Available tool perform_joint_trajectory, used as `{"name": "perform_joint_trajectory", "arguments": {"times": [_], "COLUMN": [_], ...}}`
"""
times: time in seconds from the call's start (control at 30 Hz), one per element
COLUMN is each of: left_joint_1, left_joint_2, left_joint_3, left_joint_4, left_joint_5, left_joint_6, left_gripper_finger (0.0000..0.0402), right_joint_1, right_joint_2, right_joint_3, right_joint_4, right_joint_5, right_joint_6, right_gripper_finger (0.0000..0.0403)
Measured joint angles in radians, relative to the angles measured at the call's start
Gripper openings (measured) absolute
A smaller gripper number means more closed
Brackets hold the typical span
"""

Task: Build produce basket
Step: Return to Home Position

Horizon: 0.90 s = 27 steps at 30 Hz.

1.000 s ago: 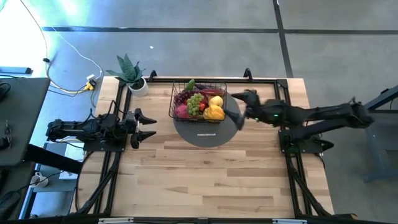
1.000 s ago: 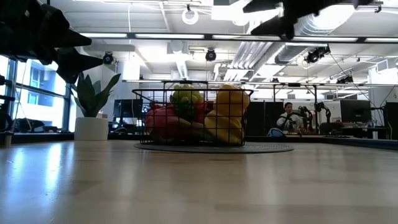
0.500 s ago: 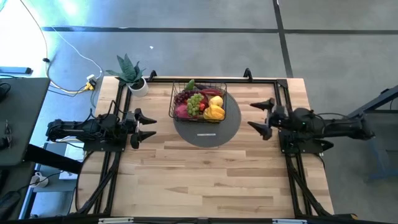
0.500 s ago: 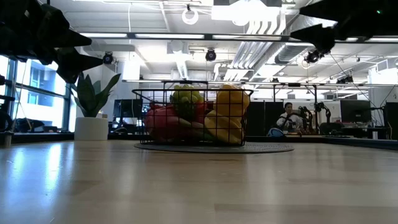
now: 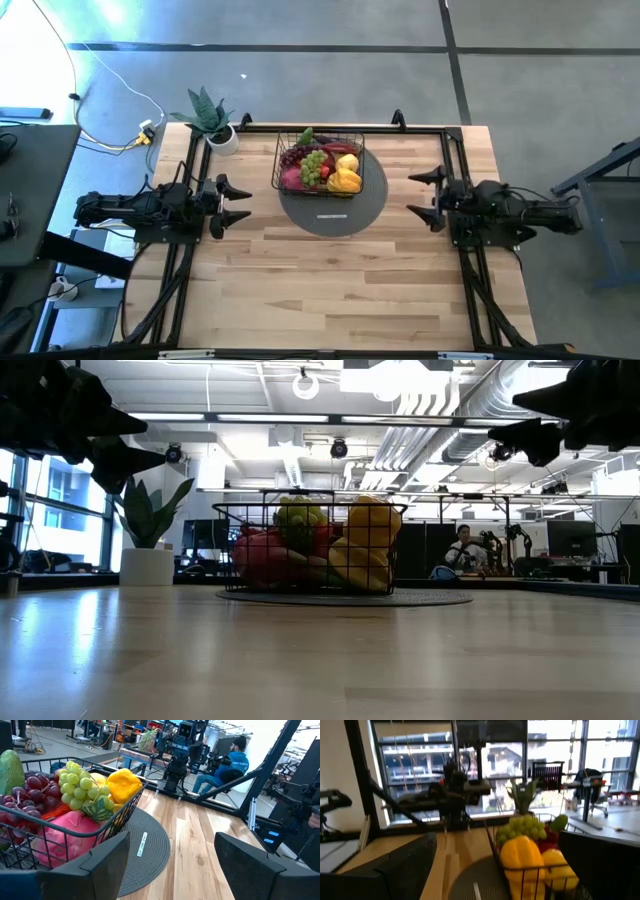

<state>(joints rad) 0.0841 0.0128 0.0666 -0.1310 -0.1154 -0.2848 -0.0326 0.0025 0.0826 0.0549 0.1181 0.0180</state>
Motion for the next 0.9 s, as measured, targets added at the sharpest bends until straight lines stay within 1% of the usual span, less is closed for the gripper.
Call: {"name": "perform_joint_trajectory", "arguments": {"times": [0.27,0.4,0.57,0.73,0.9], "left_joint_1": [0.0,0.0,0.0,0.0,0.0], "left_joint_2": [0.0,0.0,0.0,0.0,0.0], "left_joint_3": [0.0,0.0,0.0,0.0,0.0], "left_joint_4": [0.0,0.0,0.0,0.0,0.0], "left_joint_5": [-0.001,-0.001,-0.001,-0.001,-0.001], "left_joint_6": [0.0,0.0,0.0,0.0,0.0], "left_gripper_finger": [0.0282,0.0282,0.0282,0.0282,0.0282], "right_joint_1": [0.0,0.0,0.0,0.0,0.0], "right_joint_2": [0.0,0.001,0.003,0.003,0.003], "right_joint_3": [0.0,0.0,0.0,0.0,0.0], "right_joint_4": [-0.134,-0.201,-0.228,-0.252,-0.252], "right_joint_5": [-0.001,0.042,0.115,0.116,0.116], "right_joint_6": [0.027,0.037,0.168,0.271,0.439], "right_gripper_finger": [0.0399,0.0399,0.0399,0.0399,0.0399]}}
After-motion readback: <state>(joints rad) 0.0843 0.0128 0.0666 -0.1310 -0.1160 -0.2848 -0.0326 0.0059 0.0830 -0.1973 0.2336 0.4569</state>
